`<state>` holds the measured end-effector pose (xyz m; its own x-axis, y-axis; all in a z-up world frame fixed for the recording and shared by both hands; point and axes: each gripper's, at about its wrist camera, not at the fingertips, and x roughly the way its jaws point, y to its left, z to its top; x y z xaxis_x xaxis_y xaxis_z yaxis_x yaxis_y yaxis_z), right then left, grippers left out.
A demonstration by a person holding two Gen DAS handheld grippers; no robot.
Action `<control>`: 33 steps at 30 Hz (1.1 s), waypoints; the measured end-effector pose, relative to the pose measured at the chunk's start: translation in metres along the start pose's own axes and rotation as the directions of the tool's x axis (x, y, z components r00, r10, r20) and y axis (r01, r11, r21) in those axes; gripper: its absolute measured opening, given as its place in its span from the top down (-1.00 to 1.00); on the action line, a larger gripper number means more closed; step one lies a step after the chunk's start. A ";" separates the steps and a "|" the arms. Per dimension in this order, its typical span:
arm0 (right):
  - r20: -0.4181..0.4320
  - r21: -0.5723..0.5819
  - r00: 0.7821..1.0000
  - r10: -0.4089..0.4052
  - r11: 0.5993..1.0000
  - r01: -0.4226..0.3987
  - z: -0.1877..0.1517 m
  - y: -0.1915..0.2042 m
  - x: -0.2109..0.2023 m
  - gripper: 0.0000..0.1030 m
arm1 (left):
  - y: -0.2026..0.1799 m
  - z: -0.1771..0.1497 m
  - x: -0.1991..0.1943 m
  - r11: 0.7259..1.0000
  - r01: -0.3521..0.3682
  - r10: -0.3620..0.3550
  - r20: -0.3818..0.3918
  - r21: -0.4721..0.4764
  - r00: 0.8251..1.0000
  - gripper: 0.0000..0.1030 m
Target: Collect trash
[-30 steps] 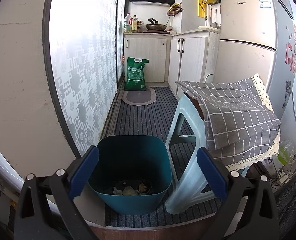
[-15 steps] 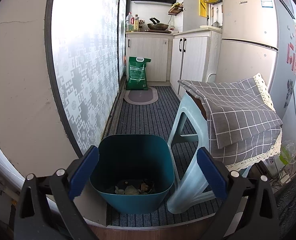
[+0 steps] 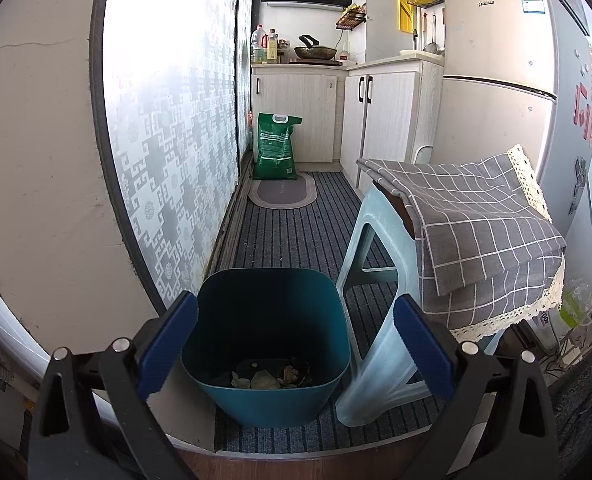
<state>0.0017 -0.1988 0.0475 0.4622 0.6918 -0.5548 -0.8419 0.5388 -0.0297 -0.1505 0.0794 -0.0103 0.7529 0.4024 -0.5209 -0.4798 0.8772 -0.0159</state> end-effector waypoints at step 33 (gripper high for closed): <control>-0.005 -0.004 1.000 0.002 1.000 -0.002 0.000 0.000 0.002 -0.94 | 0.003 0.001 -0.001 1.000 -0.006 0.006 -0.009 -0.002 1.000 -0.94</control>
<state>0.0025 -0.1976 0.0462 0.4592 0.6905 -0.5589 -0.8439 0.5355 -0.0317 -0.1518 0.0816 -0.0095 0.7455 0.4055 -0.5291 -0.4855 0.8741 -0.0142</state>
